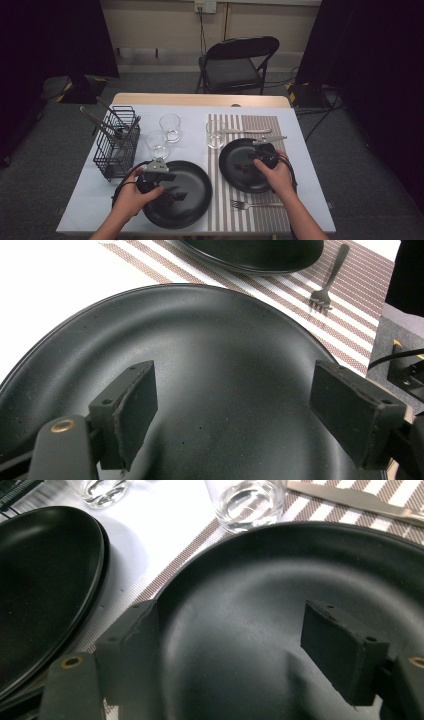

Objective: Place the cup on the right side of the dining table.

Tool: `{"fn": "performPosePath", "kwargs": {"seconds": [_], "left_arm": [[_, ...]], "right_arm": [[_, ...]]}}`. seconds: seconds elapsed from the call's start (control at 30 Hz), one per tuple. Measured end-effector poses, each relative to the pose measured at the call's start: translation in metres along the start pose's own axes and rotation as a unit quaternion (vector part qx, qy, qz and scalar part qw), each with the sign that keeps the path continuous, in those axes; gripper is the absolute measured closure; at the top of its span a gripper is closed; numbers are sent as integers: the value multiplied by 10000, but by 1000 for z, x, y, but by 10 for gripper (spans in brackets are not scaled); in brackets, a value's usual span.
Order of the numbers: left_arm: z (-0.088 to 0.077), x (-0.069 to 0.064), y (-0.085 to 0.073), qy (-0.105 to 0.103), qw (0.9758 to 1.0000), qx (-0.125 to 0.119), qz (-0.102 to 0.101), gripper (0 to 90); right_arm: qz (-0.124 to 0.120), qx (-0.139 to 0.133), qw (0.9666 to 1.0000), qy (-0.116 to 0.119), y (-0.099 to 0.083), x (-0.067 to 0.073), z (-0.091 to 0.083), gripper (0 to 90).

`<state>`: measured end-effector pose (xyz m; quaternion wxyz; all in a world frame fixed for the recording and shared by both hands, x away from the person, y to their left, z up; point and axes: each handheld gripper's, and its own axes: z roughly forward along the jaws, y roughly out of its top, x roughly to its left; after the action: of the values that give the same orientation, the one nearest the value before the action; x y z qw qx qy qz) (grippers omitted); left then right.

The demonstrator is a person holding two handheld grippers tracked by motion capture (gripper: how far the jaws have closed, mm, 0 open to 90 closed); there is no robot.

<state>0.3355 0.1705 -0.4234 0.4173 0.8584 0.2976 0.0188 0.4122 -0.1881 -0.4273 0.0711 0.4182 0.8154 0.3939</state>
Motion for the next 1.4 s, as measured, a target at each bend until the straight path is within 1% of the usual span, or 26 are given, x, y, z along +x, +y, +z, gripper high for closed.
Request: {"fn": "performPosePath", "kwargs": {"seconds": [0.03,0.13,0.17,0.27,0.33,0.47,0.6,0.97,1.07,1.17,1.33,1.4], "left_arm": [[0,0,0,1,10000,-5,3,190],[0,0,0,-1,10000,1,4,190],[1,0,0,-6,10000,-9,-3,190],[1,0,0,-10,10000,-6,-3,190],[0,0,1,-2,10000,7,7,190],[0,0,1,2,10000,9,11,190],[0,0,1,1,10000,1,22,190],[1,0,1,-19,10000,4,23,190],[1,0,1,-23,10000,7,13,190],[2,0,1,-23,10000,-9,13,190],[3,0,2,-39,10000,28,14,190],[3,0,2,-44,10000,13,5,190]], "right_arm": [[-36,-12,10000,-5,-1,0,0,226],[-31,33,10000,-2,-4,1,-1,226],[-81,30,10000,7,-5,1,-2,226],[-95,37,9999,-28,-7,2,-3,227],[-94,57,9999,6,-8,3,-4,226],[-154,82,9998,-12,-10,5,-5,226],[-243,96,9997,22,-13,8,-5,226],[-180,53,9998,57,-22,7,-10,226],[-204,46,9998,9,-24,7,-11,226],[-174,53,9998,31,-27,7,-13,226],[-283,109,9995,-26,-30,8,-13,227],[-247,82,9997,19,-31,9,-14,227]]}}
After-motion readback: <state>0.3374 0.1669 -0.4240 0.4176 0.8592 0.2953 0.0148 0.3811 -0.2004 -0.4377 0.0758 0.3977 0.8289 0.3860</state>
